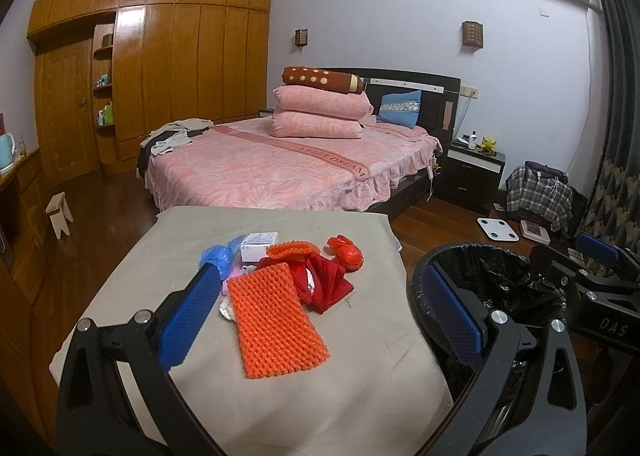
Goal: Collect trash
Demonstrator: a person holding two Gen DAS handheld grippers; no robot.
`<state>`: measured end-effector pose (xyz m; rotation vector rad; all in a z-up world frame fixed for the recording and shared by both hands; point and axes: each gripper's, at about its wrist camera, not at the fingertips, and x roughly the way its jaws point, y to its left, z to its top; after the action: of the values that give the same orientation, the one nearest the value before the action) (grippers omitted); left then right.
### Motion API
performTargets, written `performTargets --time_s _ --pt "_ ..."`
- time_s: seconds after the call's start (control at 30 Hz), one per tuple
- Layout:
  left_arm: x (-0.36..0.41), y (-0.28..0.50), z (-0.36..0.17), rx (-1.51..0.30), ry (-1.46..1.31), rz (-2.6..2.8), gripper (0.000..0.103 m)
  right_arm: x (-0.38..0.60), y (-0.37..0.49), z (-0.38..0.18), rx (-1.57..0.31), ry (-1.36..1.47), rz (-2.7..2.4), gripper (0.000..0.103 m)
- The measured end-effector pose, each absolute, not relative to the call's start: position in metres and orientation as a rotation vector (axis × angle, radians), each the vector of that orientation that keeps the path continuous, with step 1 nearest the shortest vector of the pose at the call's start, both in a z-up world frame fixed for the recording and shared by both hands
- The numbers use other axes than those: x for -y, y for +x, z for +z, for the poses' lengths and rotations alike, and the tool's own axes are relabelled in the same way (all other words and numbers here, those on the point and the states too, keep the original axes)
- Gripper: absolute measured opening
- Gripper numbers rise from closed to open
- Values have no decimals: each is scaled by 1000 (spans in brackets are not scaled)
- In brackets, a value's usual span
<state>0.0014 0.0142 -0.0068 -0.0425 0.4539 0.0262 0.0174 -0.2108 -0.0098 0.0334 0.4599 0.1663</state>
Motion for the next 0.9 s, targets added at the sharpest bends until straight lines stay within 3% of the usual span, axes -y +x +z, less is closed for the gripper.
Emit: performTargets --time_s 0.9 --pt "-15 2 -8 -456 -41 25 98 210 20 -11 -466 33 166 97"
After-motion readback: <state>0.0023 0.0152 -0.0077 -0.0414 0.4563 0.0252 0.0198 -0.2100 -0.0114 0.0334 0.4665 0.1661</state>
